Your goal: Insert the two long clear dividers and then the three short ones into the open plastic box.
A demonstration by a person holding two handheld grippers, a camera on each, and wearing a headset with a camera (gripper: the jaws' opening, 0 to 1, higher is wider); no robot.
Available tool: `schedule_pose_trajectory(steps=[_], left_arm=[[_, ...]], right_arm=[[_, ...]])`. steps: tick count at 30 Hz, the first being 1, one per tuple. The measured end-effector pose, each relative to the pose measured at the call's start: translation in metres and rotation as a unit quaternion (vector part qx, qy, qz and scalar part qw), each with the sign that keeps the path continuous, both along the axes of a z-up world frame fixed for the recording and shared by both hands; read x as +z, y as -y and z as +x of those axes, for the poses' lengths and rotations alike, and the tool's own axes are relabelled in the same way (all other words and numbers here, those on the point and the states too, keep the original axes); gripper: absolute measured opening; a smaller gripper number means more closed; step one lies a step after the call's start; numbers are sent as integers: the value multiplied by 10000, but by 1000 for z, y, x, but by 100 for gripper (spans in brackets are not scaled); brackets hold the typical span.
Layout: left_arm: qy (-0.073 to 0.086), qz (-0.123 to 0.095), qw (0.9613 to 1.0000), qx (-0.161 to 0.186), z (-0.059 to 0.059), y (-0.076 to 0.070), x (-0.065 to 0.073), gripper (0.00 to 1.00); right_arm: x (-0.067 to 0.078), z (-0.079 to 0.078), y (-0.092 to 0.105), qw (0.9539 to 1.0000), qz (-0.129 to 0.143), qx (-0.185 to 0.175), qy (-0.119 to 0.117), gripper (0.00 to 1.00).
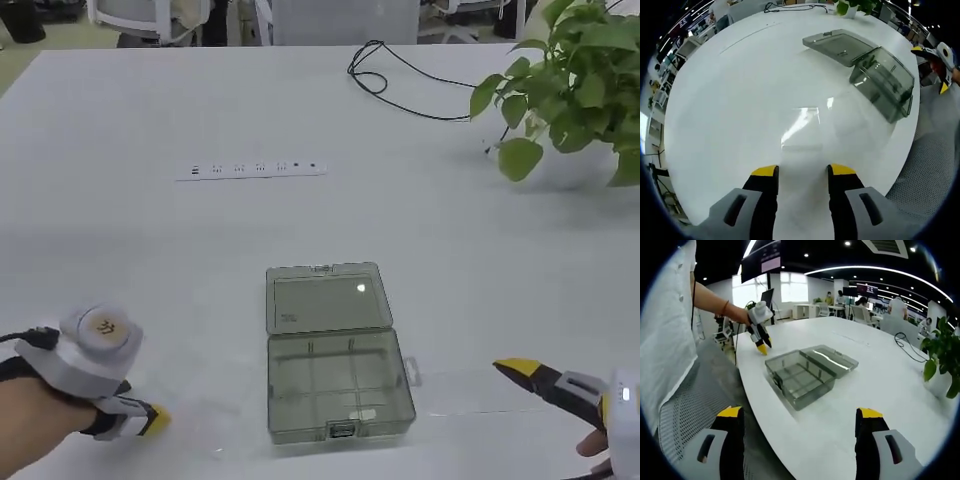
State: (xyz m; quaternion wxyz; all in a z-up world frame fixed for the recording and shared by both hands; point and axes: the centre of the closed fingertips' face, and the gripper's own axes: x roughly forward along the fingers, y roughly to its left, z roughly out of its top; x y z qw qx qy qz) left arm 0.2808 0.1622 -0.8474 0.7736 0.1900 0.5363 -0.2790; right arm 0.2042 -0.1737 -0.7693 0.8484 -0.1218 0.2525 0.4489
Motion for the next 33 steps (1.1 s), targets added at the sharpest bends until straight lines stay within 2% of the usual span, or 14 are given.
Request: schedule_pose_trajectory(steps=[2, 11, 15, 18, 24, 30, 33], left_arm=[[-45, 39, 10000, 14, 4, -3, -1, 38], [-386, 315, 9987, 68, 0, 0, -1, 38], [-473, 377, 9981, 104, 1, -1, -2, 36], [-502, 387, 9979, 140, 3, -2, -3, 32], [-500, 376, 9978, 205, 1, -2, -4, 32], [-426, 222, 9984, 308, 1, -4, -2, 31], [-447, 129, 9982, 379, -2, -2, 0, 31]], right_arm=[[1, 0, 0, 10000, 20, -9, 11, 93], [1, 0, -1, 10000, 40, -48, 22, 92], [-1, -2, 1, 10000, 27, -55, 3, 92], [-2, -2, 1, 10000, 38, -79, -9, 92], [-1, -3, 0, 10000, 41, -75, -5, 91], [-1, -3, -1, 10000, 29, -59, -8, 91], [-2, -4, -1, 10000, 18, -45, -20, 90]])
